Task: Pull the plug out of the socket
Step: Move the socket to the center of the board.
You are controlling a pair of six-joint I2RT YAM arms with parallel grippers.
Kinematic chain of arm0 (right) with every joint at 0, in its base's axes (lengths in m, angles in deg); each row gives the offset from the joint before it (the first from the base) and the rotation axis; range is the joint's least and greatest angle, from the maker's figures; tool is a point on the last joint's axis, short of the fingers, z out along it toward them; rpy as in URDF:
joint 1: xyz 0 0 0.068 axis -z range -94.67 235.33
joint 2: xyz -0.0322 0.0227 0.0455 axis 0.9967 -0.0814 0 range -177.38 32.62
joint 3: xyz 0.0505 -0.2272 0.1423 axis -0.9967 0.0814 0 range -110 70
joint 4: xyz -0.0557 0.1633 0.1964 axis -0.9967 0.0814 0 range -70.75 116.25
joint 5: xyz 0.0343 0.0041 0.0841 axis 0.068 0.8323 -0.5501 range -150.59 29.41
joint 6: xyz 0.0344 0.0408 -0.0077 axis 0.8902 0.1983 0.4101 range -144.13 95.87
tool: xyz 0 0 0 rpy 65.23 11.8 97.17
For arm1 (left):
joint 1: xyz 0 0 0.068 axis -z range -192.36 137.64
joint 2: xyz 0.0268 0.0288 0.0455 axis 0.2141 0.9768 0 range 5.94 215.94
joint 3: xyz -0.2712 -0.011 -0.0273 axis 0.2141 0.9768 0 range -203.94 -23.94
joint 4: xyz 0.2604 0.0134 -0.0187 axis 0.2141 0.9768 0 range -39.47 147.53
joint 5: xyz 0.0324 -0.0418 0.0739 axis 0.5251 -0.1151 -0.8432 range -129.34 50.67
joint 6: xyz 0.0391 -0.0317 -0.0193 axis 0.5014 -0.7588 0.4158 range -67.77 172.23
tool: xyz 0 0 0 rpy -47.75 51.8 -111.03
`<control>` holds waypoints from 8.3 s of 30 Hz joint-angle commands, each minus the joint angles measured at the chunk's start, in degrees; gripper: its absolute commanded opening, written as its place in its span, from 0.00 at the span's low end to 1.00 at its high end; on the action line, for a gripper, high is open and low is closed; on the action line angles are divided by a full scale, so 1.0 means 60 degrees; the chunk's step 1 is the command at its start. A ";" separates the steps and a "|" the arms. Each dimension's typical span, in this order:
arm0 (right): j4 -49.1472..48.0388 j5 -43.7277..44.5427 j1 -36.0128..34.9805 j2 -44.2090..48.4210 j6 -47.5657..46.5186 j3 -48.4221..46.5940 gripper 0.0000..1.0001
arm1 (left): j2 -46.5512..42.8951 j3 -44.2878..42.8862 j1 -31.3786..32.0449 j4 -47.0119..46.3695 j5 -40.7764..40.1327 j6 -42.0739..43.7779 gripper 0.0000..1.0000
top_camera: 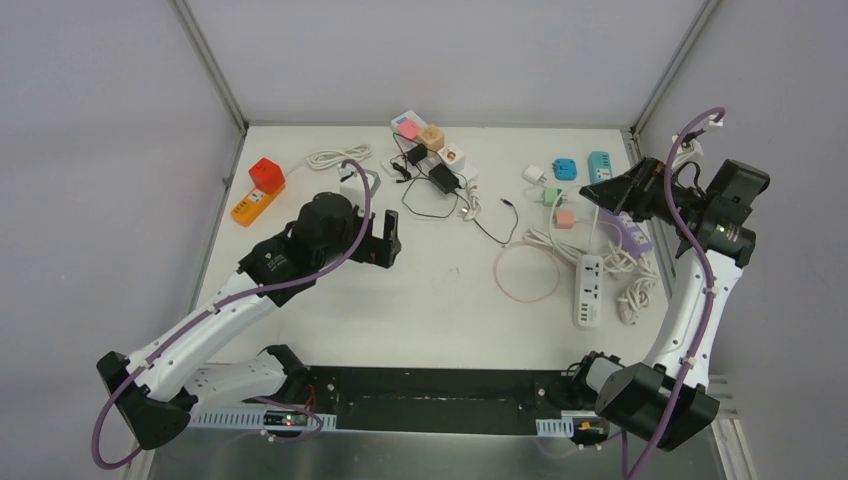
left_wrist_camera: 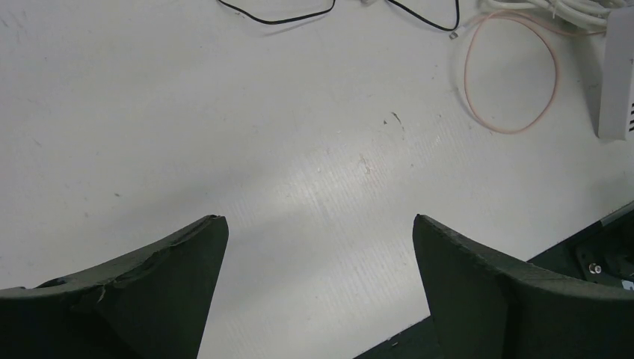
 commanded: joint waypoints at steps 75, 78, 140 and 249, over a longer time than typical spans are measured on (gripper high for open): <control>0.3730 0.0485 -0.1554 -0.1568 -0.9523 0.1467 1.00 | 0.7151 -0.4037 -0.7560 -0.2632 -0.1039 0.5107 0.99; 0.3768 0.0482 -0.1454 -0.1742 -0.9591 0.1470 1.00 | 0.7282 -0.3995 -0.7696 -0.2655 -0.0997 0.5107 0.99; 0.4466 0.0797 -0.2505 -0.2200 -0.9764 0.0928 1.00 | 1.0756 -0.6941 -0.9380 -0.1180 0.2199 0.5223 0.99; 0.2994 0.0620 -0.4898 -0.0844 -0.8431 0.1533 1.00 | 0.4297 0.1391 0.3655 -0.5676 -0.2851 -0.2466 0.99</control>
